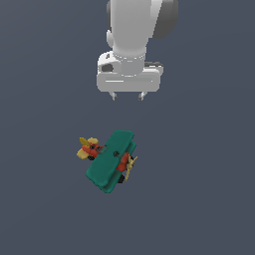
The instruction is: Pick up the object and move it to a goal position.
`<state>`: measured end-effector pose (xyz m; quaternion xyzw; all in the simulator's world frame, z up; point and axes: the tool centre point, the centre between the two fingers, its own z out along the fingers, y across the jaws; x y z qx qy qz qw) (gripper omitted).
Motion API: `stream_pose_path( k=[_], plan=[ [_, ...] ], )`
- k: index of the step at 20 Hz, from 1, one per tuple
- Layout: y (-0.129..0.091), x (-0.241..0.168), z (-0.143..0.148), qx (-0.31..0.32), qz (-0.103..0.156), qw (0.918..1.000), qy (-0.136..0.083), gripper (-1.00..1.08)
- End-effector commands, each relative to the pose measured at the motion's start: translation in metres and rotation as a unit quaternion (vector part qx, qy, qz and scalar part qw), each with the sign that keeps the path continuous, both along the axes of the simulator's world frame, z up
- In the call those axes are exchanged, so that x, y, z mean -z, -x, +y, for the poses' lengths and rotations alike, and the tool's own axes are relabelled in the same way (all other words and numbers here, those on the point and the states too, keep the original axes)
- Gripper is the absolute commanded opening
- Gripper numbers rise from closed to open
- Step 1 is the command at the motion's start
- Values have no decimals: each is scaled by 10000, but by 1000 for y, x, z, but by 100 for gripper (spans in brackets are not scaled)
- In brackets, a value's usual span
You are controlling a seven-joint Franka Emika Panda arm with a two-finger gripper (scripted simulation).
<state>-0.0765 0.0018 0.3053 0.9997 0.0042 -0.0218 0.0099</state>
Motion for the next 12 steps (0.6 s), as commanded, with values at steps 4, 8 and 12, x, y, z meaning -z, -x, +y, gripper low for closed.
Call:
stream_pose_path(
  k=[4, 8, 12],
  plan=[
    [0, -1, 3, -12, -5, 10000, 0, 28],
    [-2, -6, 11, -49, -38, 10000, -8, 28],
    [-3, -11, 16, -68, -99, 9999, -27, 28]
  ],
)
